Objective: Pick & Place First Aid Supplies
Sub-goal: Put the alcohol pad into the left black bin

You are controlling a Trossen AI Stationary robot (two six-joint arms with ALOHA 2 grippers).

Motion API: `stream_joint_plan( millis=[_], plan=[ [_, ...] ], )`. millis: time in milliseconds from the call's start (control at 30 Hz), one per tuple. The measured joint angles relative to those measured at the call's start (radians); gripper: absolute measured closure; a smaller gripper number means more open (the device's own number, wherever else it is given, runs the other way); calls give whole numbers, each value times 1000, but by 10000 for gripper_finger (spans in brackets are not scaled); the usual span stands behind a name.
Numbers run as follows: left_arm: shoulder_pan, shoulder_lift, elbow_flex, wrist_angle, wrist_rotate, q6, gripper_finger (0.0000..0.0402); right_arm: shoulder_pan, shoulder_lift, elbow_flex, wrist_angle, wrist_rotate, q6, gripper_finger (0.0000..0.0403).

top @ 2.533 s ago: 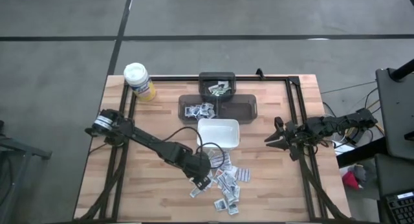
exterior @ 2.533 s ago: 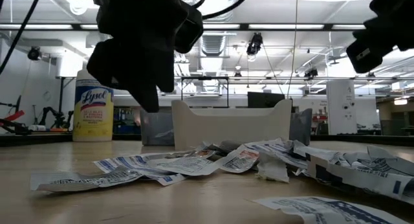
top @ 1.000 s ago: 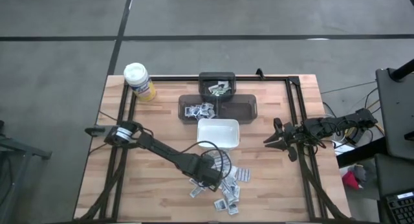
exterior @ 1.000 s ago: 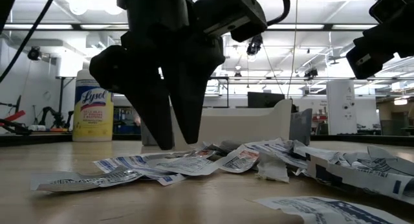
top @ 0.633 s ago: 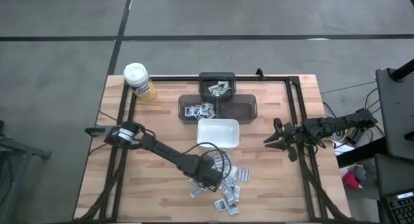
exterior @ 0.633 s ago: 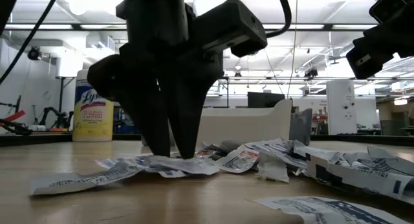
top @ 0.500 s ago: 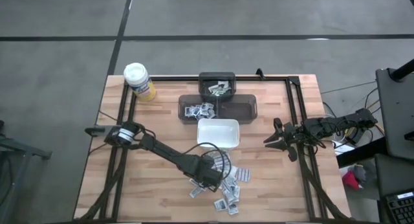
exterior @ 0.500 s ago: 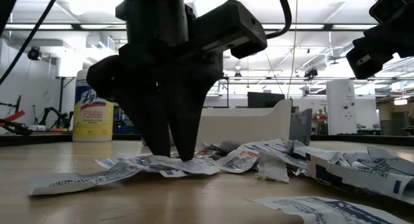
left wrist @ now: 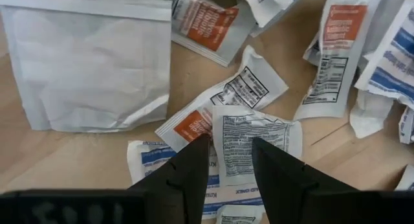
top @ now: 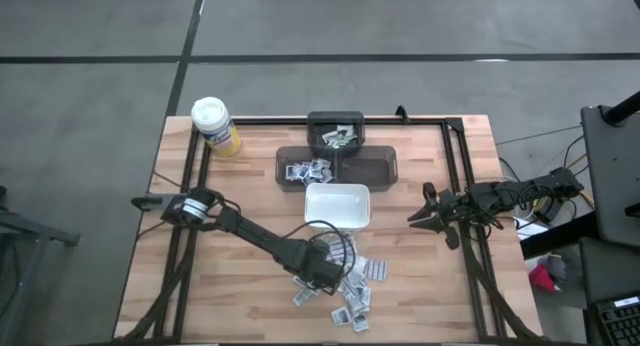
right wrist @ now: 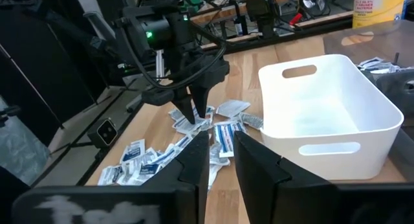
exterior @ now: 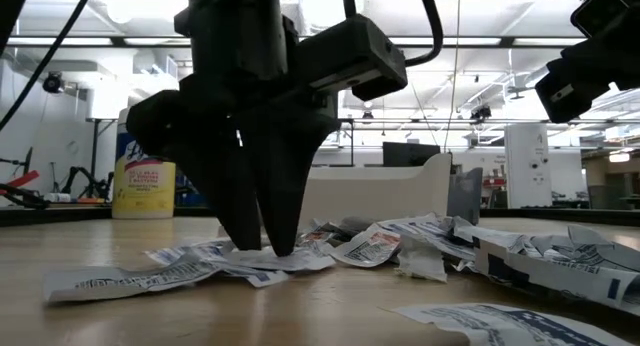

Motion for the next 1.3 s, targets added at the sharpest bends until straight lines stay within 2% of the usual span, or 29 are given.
stream_joint_plan(
  millis=[200,633,833,1100,1300],
  plan=[
    [0,2,-11,1,0,-27,279,0,0,0,-8,0,0,335],
    [2,0,-12,-5,-2,-27,357,0,0,0,-23,2,0,317],
    [3,-2,-12,-2,-3,-28,397,0,0,0,-24,2,-5,322],
    [3,-7,-9,-4,-4,-32,401,0,0,0,-25,7,-14,335],
    [3,-11,50,-8,-3,11,401,0,0,0,-25,7,-14,327]
  ],
)
